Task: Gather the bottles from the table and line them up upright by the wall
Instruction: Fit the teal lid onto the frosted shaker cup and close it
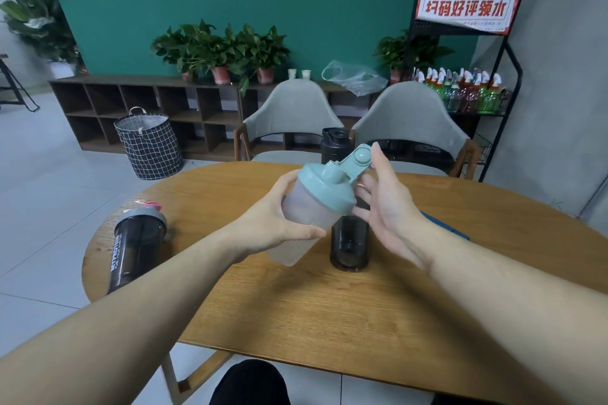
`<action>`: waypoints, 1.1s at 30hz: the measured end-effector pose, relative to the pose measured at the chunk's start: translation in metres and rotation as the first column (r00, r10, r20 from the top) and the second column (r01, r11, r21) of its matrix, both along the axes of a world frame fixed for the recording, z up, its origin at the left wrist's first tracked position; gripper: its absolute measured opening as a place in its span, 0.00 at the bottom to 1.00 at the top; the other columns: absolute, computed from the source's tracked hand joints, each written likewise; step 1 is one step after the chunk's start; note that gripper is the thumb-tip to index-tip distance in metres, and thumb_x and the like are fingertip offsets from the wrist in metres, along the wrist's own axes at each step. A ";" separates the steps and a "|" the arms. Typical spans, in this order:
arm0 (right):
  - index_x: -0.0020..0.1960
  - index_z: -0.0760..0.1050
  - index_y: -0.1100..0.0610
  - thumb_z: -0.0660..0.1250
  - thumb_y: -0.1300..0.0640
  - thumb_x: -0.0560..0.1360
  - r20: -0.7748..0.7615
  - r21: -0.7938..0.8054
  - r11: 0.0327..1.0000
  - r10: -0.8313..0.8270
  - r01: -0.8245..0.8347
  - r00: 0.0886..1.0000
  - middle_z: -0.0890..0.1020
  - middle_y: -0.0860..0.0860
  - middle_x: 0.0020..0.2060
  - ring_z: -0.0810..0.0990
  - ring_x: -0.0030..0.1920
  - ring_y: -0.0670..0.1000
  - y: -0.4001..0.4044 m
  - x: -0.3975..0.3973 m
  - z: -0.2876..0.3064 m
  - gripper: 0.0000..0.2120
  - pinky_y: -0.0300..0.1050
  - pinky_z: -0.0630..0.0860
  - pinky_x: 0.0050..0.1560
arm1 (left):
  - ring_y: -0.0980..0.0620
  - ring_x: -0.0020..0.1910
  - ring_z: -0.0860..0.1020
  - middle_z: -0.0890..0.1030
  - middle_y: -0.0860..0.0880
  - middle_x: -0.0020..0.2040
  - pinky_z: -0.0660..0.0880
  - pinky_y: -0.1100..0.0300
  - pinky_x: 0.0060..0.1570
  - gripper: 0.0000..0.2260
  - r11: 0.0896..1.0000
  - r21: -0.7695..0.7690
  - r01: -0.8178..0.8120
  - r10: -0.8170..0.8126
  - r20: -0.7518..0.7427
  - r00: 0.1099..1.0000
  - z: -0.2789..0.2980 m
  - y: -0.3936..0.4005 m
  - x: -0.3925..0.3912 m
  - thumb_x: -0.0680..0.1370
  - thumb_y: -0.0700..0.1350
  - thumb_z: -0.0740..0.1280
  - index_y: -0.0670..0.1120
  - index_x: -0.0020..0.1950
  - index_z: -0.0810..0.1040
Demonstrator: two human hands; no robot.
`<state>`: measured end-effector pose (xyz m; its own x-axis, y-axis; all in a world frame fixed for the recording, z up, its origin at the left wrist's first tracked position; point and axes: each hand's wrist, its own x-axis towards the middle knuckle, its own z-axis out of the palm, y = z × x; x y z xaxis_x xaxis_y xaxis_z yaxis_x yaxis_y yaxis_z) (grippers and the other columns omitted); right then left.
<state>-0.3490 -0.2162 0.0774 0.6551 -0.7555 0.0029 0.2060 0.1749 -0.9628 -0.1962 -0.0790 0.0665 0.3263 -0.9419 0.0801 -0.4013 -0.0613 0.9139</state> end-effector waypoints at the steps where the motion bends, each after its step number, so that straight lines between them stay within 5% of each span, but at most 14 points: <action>1: 0.68 0.77 0.49 0.59 0.38 0.83 0.005 0.002 0.997 -0.079 0.079 0.997 0.88 0.48 0.58 0.85 0.61 0.52 -0.001 -0.001 0.002 0.21 0.55 0.78 0.64 | 0.55 0.60 0.78 0.76 0.55 0.65 0.77 0.56 0.58 0.43 1.000 0.007 -0.003 0.003 0.019 1.000 -0.002 -0.001 -0.001 0.68 0.45 0.81 0.64 0.74 0.60; 6: 0.55 0.83 0.45 0.63 0.49 0.84 -0.029 -0.229 0.942 -0.257 0.244 0.966 0.89 0.51 0.49 0.87 0.56 0.55 0.002 -0.005 0.006 0.09 0.52 0.83 0.60 | 0.54 0.62 0.76 0.73 0.55 0.66 0.76 0.52 0.63 0.46 0.999 0.020 -0.038 0.036 0.091 0.995 -0.010 -0.006 -0.005 0.66 0.49 0.82 0.63 0.76 0.59; 8: 0.56 0.83 0.43 0.65 0.50 0.83 -0.022 -0.334 0.915 -0.249 0.227 0.968 0.89 0.50 0.52 0.85 0.55 0.48 0.007 -0.007 0.006 0.08 0.51 0.81 0.64 | 0.54 0.61 0.76 0.74 0.55 0.66 0.76 0.54 0.61 0.46 0.998 0.010 -0.065 0.063 0.094 0.994 -0.010 -0.009 -0.008 0.66 0.48 0.82 0.61 0.76 0.58; 13: 0.67 0.81 0.47 0.67 0.54 0.83 -0.030 -0.560 0.817 -0.183 0.135 0.983 0.81 0.34 0.59 0.76 0.59 0.26 0.018 -0.013 0.002 0.14 0.24 0.70 0.59 | 0.55 0.59 0.77 0.75 0.55 0.64 0.75 0.62 0.53 0.46 0.994 -0.038 -0.103 0.106 0.090 0.990 -0.008 -0.016 -0.014 0.67 0.47 0.82 0.61 0.76 0.56; 18: 0.72 0.72 0.35 0.67 0.43 0.80 -0.136 -0.642 0.764 -0.197 0.064 0.971 0.75 0.43 0.74 0.73 0.73 0.47 0.015 -0.013 -0.007 0.20 0.50 0.72 0.72 | 0.53 0.57 0.78 0.73 0.54 0.64 0.76 0.65 0.49 0.44 0.983 -0.098 -0.156 0.166 0.108 0.980 -0.008 -0.021 -0.025 0.68 0.46 0.81 0.62 0.72 0.55; 22: 0.80 0.56 0.34 0.74 0.46 0.76 -0.155 -0.491 0.871 -0.078 -0.009 0.985 0.73 0.34 0.66 0.77 0.61 0.31 0.023 -0.014 -0.006 0.40 0.30 0.76 0.59 | 0.58 0.56 0.78 0.73 0.57 0.61 0.76 0.69 0.46 0.44 0.964 -0.165 -0.206 0.217 0.048 0.975 -0.009 -0.020 -0.033 0.67 0.45 0.82 0.62 0.70 0.55; 26: 0.78 0.50 0.29 0.82 0.41 0.61 -0.157 -0.305 0.952 -0.056 0.006 0.986 0.72 0.40 0.68 0.76 0.70 0.50 0.035 0.003 -0.020 0.56 0.58 0.78 0.67 | 0.68 0.52 0.77 0.72 0.62 0.57 0.74 0.75 0.44 0.44 0.960 -0.209 -0.189 0.200 0.037 0.979 -0.011 -0.019 -0.036 0.68 0.39 0.81 0.59 0.71 0.55; 33: 0.73 0.59 0.35 0.84 0.49 0.65 -0.079 -0.294 0.950 -0.135 0.106 0.988 0.74 0.37 0.62 0.78 0.65 0.49 0.043 0.031 -0.024 0.46 0.59 0.82 0.60 | 0.72 0.53 0.76 0.70 0.60 0.66 0.74 0.74 0.47 0.44 0.997 -0.046 -0.069 0.074 0.133 0.988 0.004 0.015 -0.008 0.72 0.44 0.76 0.60 0.79 0.52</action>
<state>-0.3182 -0.1729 0.0532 0.5673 -0.8050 0.1734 0.1117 -0.1334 -0.9847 -0.2044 -0.0640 0.0707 0.3765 -0.9115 0.1657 -0.5164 -0.0580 0.8544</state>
